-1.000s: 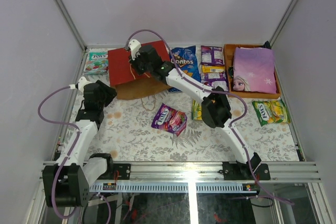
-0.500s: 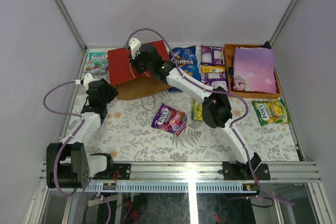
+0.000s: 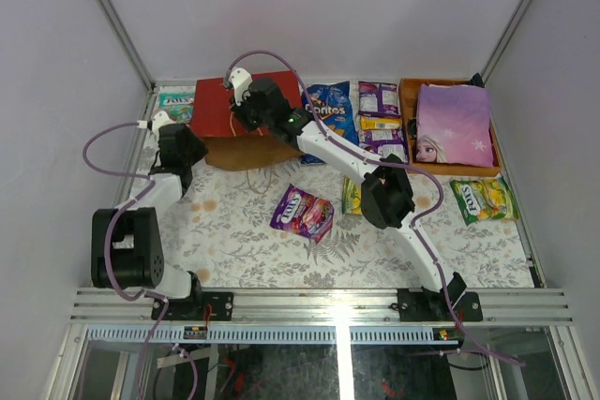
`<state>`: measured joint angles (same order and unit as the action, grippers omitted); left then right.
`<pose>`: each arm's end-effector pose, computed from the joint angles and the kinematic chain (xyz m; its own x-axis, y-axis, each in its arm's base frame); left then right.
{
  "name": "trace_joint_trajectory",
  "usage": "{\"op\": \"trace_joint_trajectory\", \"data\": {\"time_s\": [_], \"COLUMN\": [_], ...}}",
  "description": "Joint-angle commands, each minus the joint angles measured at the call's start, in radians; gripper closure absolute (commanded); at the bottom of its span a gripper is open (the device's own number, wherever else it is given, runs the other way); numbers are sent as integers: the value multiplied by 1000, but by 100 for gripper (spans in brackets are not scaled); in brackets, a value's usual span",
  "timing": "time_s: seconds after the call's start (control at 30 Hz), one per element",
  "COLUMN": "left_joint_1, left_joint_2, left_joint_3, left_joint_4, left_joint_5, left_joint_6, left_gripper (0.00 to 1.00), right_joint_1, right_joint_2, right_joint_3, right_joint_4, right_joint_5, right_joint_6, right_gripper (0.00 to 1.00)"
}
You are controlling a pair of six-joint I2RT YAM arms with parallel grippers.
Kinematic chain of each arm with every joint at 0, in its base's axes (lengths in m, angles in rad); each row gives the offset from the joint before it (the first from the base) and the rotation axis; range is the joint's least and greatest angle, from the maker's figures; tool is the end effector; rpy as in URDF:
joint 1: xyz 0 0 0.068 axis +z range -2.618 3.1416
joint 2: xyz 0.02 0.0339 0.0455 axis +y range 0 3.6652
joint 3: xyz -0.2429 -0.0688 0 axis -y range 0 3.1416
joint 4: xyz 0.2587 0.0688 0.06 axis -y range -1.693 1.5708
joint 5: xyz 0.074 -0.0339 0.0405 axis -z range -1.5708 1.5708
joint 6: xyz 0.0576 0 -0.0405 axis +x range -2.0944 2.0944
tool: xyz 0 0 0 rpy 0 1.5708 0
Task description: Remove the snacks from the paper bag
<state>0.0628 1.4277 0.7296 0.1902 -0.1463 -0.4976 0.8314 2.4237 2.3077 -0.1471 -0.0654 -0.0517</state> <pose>0.3354 0.0295 0.1699 -0.3362 -0.4943 -0.8016 -0.3980 0.8460 -0.3548 0.3974 0.4413 0.2687 -0.1347 -0.2242 -0.9652 -0.7878 0.6150 -0.0329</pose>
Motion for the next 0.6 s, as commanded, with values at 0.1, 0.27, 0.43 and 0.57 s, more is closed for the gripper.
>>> {"op": "trace_joint_trajectory", "data": {"time_s": [0.1, 0.27, 0.43, 0.57], "left_joint_1": [63, 65, 23, -79], "left_joint_2": [148, 214, 56, -90], "left_joint_3": [179, 284, 152, -42], "left_joint_4": [34, -54, -12, 145], "left_joint_5": [100, 137, 199, 284], "left_joint_6": [42, 39, -99, -258], "left_gripper": [62, 59, 40, 39], "right_joint_1": [4, 4, 3, 3], "right_joint_2": [-83, -80, -70, -54], "right_joint_3": [4, -2, 10, 47], "right_joint_4": [23, 22, 21, 12], "right_joint_5": [-1, -7, 7, 15], "right_joint_6": [18, 14, -11, -15], "right_gripper": [100, 100, 100, 100]}}
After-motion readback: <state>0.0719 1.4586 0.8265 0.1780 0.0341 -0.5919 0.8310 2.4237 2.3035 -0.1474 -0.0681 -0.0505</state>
